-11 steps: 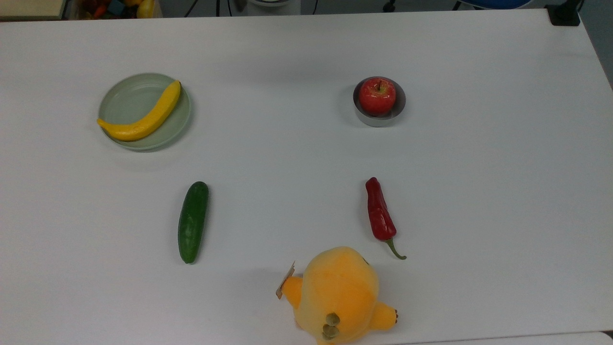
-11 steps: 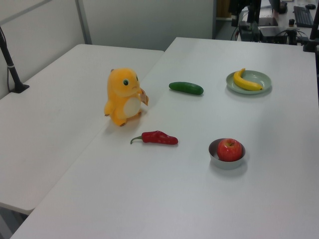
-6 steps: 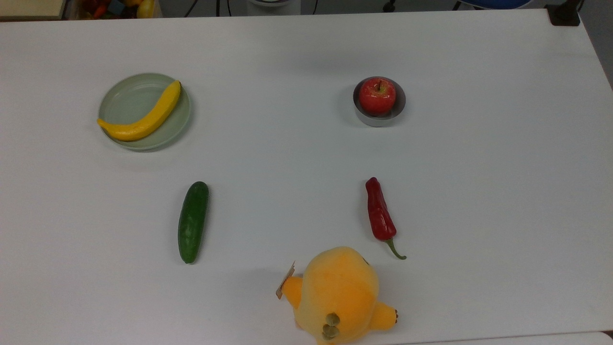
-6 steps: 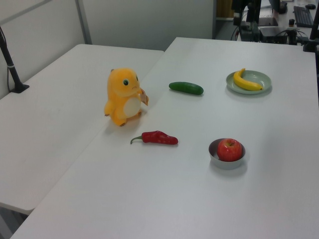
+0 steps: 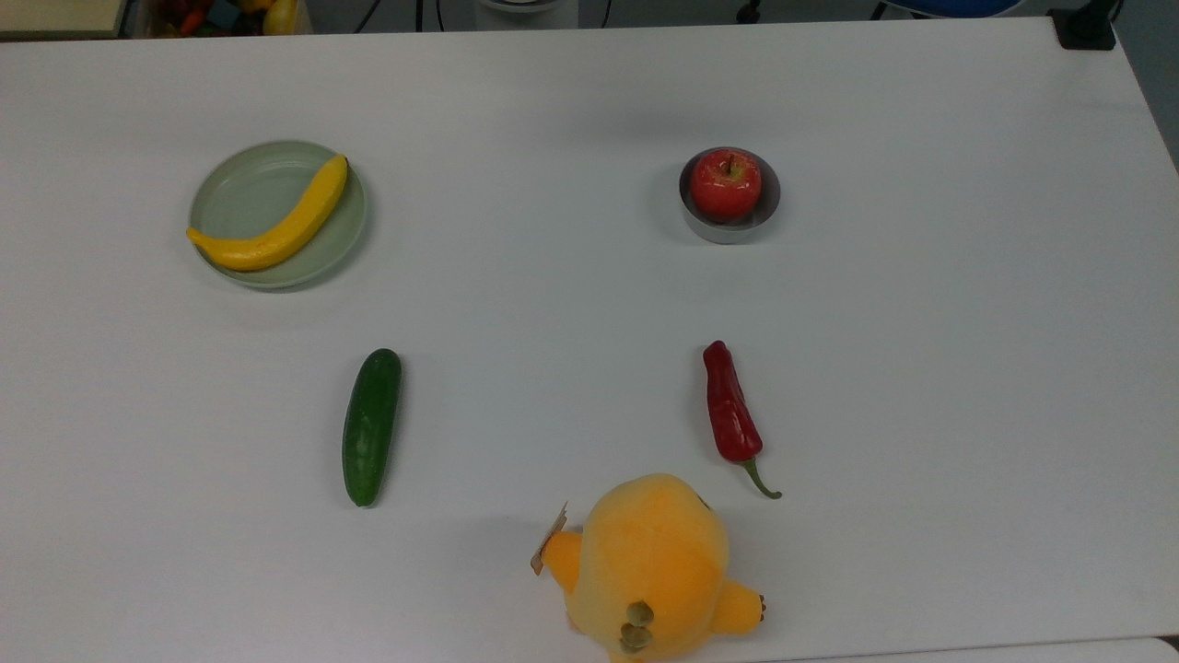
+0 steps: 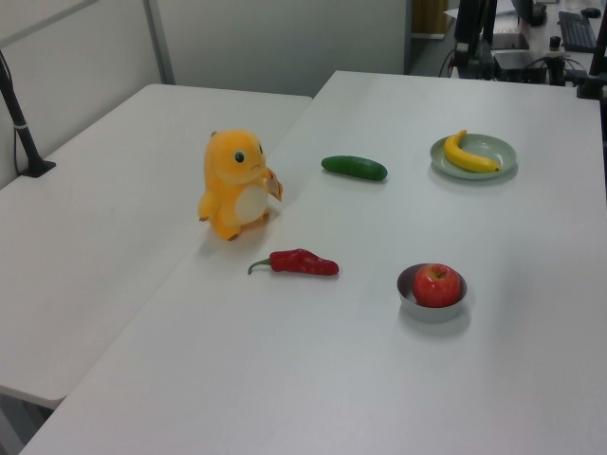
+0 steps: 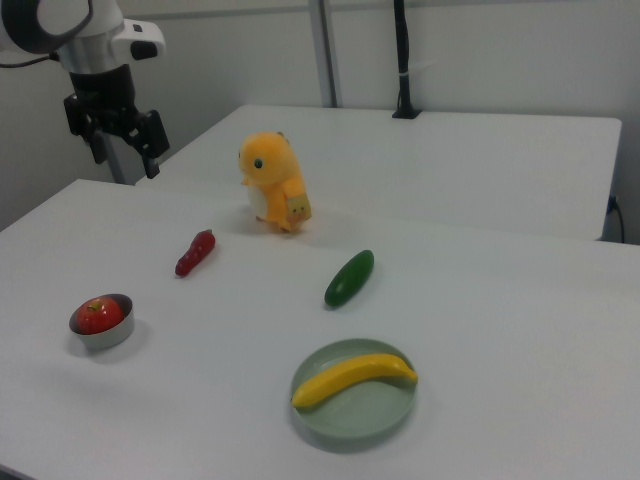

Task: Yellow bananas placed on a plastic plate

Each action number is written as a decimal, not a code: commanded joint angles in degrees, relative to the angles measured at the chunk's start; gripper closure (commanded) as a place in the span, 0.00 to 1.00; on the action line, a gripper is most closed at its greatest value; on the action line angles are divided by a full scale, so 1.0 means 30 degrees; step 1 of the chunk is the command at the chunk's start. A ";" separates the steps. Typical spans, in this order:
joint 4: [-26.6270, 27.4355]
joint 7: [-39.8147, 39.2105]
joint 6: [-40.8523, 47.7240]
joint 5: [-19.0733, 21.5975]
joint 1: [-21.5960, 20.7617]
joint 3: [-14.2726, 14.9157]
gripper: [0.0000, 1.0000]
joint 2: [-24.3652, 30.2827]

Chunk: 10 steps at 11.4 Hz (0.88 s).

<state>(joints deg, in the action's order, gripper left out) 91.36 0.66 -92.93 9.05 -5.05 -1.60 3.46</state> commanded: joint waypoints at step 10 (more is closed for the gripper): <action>0.0866 -0.2301 -0.1953 -0.1347 -0.0426 0.1500 0.00 0.0225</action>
<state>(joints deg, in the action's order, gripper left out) 92.72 -5.20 -97.36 4.93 -5.27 2.02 3.40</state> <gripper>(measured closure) 0.000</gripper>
